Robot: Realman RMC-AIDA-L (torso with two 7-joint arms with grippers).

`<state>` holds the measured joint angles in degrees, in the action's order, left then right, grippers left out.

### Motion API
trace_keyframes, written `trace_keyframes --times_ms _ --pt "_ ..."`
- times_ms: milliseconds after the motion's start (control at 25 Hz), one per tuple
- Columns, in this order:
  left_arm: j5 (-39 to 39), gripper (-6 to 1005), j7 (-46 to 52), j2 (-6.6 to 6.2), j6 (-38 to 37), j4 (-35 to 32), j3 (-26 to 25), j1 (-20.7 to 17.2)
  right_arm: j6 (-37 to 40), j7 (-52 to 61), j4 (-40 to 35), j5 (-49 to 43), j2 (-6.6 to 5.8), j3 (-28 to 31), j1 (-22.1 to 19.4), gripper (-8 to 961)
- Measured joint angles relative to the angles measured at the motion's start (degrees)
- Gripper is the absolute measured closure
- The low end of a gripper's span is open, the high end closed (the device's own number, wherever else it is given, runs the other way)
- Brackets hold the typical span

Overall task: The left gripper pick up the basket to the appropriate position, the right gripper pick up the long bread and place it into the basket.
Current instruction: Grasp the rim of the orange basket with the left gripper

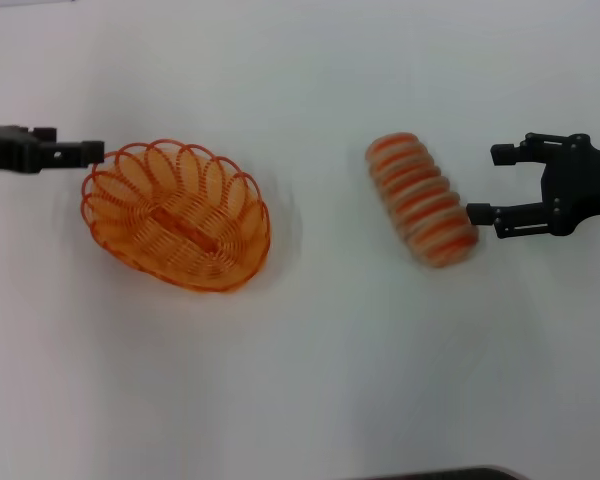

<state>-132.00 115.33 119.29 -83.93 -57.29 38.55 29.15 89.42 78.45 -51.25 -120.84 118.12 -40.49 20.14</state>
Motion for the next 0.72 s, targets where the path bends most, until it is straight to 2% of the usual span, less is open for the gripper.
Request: trace_keyframes --times_ms 160,280,520,720 --pt "-6.54 152 9.10 -1.36 0.55 -0.48 4.92 5.37 0.71 0.18 0.00 0.00 -0.21 0.47 0.63 29" --pt "-12.43 152 13.36 -1.66 0.99 -1.08 8.07 9.22 0.75 0.20 0.00 0.00 -0.32 0.52 0.73 30" --pt "-25.02 153 17.93 -0.57 2.13 0.66 12.18 15.22 0.76 0.21 0.01 0.00 -0.42 1.09 0.79 31" --pt "-28.43 154 18.80 0.38 2.72 3.23 13.43 16.91 0.74 0.21 0.01 0.00 -0.48 1.21 1.06 31"
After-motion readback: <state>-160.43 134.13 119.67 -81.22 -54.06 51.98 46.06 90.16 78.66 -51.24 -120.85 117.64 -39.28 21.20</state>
